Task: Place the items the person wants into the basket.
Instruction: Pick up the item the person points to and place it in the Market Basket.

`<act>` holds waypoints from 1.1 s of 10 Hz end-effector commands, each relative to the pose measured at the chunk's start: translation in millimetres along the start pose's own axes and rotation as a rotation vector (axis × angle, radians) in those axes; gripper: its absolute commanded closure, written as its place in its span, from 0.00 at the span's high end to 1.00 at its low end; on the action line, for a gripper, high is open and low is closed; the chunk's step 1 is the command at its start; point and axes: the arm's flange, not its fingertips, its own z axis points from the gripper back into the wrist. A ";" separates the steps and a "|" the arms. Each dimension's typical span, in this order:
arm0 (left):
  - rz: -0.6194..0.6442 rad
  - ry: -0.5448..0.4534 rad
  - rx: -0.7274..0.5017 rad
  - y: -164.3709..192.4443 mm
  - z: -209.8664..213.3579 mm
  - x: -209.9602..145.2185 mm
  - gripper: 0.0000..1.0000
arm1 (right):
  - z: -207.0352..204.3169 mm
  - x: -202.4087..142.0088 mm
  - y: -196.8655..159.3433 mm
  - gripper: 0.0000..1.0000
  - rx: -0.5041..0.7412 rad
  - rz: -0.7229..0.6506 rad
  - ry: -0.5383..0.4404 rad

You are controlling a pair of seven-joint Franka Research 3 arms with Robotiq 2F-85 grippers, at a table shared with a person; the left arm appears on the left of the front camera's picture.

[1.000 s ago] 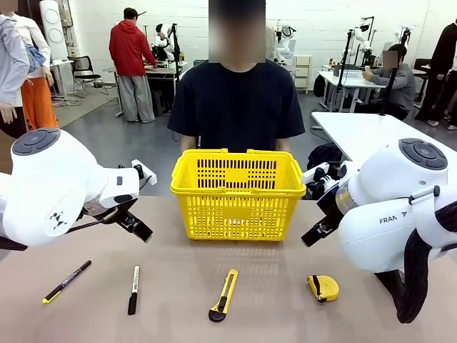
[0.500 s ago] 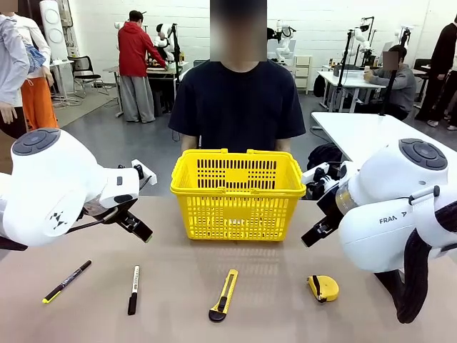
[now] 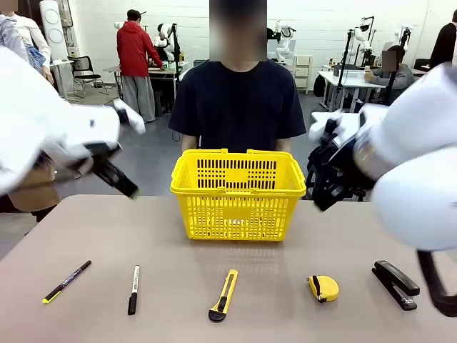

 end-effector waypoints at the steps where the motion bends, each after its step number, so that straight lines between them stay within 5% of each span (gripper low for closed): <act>1: -0.048 -0.036 0.053 -6.5 94.7 15.5 1.00 | 119.8 -12.4 4.1 1.00 -0.115 -0.035 0.053; 3: -0.077 -0.050 0.081 -6.4 122.4 32.5 1.00 | 160.9 1.8 9.6 1.00 -0.204 -0.050 0.033; 4: -0.037 -0.060 0.053 -5.7 114.2 15.0 1.00 | 123.9 -11.3 2.5 1.00 -0.108 -0.037 0.012; 6: -0.037 -0.060 0.053 -5.7 114.2 15.0 1.00 | 123.9 -11.3 2.5 1.00 -0.108 -0.037 0.012; 7: -0.048 -0.060 0.062 -6.1 136.1 22.2 1.00 | 162.0 -13.4 6.1 1.00 -0.146 -0.044 0.016; 8: -0.080 -0.040 -0.032 3.6 129.8 22.2 1.00 | 158.1 -19.0 -38.6 1.00 0.184 0.016 0.023; 9: -0.108 -0.034 -0.405 72.8 130.7 21.2 1.00 | 160.0 -35.6 -103.0 1.00 0.458 0.004 -0.025; 11: -0.020 -0.154 -0.722 160.6 126.6 -10.3 1.00 | 131.9 -93.2 -206.9 1.00 0.698 -0.109 -0.177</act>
